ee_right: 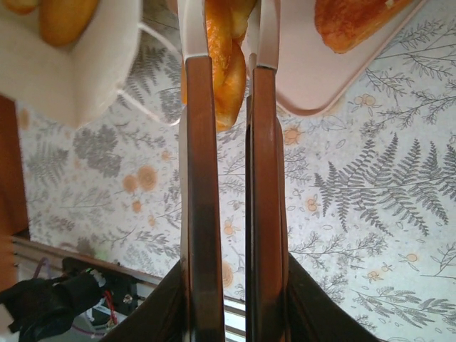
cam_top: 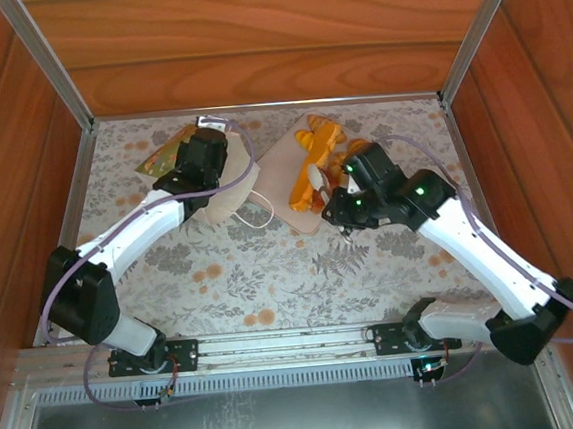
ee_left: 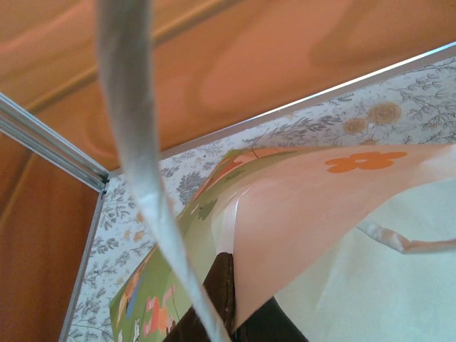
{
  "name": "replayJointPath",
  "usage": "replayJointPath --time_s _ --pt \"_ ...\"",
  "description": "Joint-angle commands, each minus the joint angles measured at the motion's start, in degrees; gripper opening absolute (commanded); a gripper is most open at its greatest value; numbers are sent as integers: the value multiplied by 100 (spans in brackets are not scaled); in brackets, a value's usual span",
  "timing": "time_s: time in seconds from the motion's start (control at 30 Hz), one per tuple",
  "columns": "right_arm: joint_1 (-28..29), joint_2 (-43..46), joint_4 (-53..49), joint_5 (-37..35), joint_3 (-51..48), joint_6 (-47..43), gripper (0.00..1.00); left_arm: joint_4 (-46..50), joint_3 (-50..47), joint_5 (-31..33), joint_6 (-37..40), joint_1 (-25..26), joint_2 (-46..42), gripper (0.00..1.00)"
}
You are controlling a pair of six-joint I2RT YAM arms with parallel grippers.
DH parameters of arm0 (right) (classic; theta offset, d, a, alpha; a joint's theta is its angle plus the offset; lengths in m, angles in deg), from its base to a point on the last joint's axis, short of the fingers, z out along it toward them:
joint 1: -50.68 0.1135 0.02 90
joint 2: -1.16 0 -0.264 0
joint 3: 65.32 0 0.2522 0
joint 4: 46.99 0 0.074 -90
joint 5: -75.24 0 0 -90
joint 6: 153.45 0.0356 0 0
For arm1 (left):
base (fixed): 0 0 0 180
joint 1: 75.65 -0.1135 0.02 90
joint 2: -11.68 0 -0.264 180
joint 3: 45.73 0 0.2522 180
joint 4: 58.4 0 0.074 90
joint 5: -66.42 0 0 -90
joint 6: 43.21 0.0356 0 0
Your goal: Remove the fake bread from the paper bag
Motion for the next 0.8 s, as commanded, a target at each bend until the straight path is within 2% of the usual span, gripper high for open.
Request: replayJointPath --time_s 0.0,0.27,0.53,0.77 --pt "-197 -470 -68 123 263 -219 29 -237 -87 -64 117 -71 -282 0" --pt "-591 -1493 422 880 441 -333 29 -261 -205 -284 182 -78 -446 0" --pt "-724 -2275 527 1178 712 -351 28 -305 -227 -521 135 -78 -392 0" --pt "-911 -2612 677 1451 804 -337 31 -310 -214 -506 185 -78 -312 0"
